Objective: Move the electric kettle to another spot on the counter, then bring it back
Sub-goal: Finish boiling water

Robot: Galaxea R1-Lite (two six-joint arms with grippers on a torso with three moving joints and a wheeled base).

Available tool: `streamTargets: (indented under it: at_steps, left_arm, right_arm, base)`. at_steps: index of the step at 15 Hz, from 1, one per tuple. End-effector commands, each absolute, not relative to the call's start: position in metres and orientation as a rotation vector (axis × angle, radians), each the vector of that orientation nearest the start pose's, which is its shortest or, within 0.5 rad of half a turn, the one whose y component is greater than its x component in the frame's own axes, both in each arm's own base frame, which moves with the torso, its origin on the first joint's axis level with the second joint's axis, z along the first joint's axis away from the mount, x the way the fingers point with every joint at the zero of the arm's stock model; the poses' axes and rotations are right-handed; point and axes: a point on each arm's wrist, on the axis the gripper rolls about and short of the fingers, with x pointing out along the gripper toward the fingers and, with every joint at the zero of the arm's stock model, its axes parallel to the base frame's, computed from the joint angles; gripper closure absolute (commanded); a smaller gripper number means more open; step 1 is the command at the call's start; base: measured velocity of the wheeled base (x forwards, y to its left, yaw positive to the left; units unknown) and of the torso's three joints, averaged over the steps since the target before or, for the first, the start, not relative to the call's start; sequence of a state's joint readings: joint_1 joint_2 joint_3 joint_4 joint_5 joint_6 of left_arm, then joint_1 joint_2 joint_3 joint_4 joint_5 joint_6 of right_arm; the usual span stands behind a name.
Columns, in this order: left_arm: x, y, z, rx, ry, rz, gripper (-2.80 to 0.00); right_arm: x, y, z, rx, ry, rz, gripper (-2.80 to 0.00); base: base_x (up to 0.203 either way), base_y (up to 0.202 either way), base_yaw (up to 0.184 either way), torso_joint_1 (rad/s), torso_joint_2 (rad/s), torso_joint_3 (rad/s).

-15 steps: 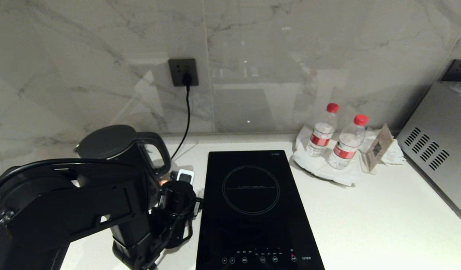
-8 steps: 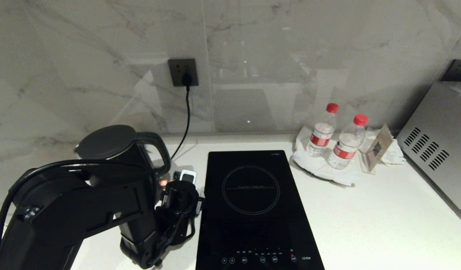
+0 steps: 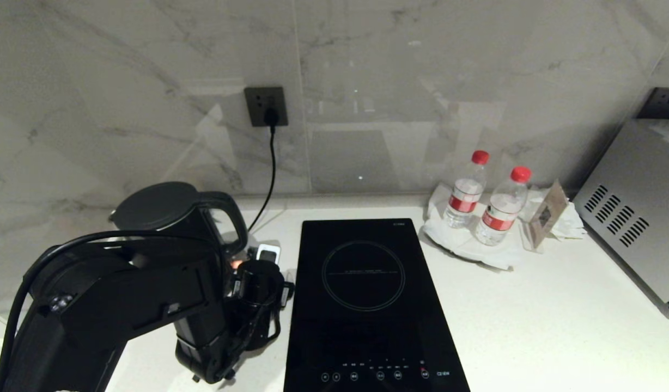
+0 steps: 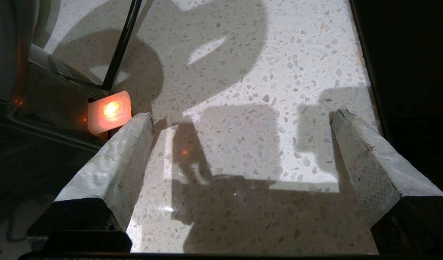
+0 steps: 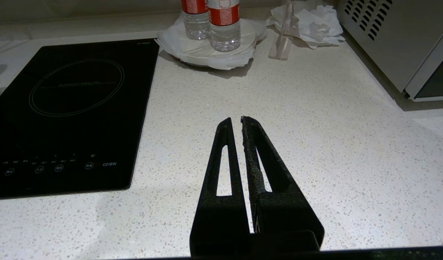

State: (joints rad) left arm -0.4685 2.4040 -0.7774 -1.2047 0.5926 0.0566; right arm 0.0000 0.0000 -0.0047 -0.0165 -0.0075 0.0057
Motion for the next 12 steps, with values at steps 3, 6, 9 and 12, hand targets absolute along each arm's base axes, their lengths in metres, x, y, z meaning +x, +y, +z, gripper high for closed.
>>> streamTargets:
  at_steps: [3,6,9,12]
  left_arm:
    - [0.342,-0.160,-0.016,0.270,0.362,0.114,-2.80]
    - [0.341,-0.166,-0.004,0.255,0.331,0.101,-2.80]
    - [0.332,-0.170,-0.005,0.264,0.342,0.078,-2.80]
    - [0.314,-0.177,0.001,0.273,0.353,0.012,-2.80]
  right_arm:
    - [-0.023,0.000,0.078,0.006,-0.021,-0.008,0.00]
    - [-0.023,0.000,0.078,0.006,-0.021,-0.008,0.00]
    - [-0.023,0.000,0.078,0.006,-0.021,-0.008,0.00]
    - [-0.023,0.000,0.078,0.006,-0.021,-0.008,0.00]
  base:
    - [0.000,0.000,0.000,0.000,0.00,0.000]
    - [0.000,0.000,0.000,0.000,0.00,0.000]
    - [0.000,0.000,0.000,0.000,0.00,0.000]
    - [0.000,0.000,0.000,0.000,0.00,0.000]
